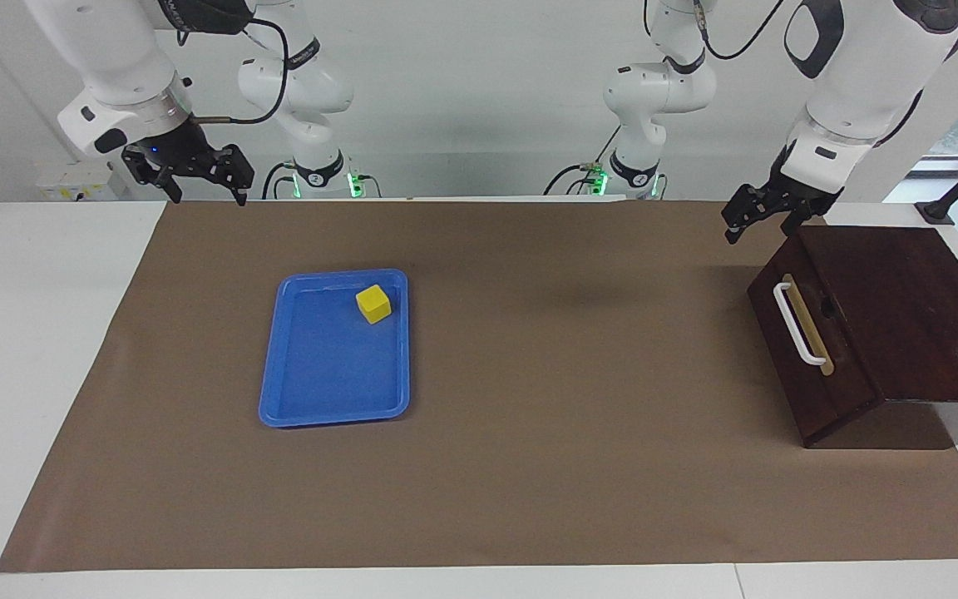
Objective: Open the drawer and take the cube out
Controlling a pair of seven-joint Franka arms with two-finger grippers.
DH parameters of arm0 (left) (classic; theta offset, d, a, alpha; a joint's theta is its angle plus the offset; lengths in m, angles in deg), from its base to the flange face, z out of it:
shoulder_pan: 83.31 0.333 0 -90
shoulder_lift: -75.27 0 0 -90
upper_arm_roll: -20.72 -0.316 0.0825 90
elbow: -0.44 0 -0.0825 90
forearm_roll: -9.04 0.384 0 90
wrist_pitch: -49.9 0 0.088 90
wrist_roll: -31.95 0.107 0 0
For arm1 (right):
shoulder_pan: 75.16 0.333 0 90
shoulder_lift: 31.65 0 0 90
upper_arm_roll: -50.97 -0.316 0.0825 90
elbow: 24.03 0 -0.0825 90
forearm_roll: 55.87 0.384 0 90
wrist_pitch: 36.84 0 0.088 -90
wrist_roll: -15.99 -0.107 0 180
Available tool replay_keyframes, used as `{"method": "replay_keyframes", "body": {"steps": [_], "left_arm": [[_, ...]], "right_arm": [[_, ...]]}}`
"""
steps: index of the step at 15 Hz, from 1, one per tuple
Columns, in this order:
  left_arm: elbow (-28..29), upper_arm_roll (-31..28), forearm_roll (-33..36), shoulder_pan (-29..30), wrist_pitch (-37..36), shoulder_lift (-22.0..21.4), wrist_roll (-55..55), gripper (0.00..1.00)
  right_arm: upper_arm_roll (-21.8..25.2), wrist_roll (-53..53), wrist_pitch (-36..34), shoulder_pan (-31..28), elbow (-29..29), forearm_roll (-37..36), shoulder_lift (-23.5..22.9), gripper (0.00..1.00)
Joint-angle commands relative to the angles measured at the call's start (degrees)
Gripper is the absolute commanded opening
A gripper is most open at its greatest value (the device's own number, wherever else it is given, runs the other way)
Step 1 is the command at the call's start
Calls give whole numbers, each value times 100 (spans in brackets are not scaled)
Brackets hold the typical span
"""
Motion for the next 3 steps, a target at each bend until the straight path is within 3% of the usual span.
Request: {"method": "replay_keyframes", "body": {"steps": [1,3], "left_arm": [[138,-81,-64,-86,-110,-180,82,100],[138,-81,-64,-86,-110,-180,134,100]], "right_arm": [[-68,100,42,-126,-50,-10,-15,100],[-68,118,42,-144,-59,-10,-15,100]]}}
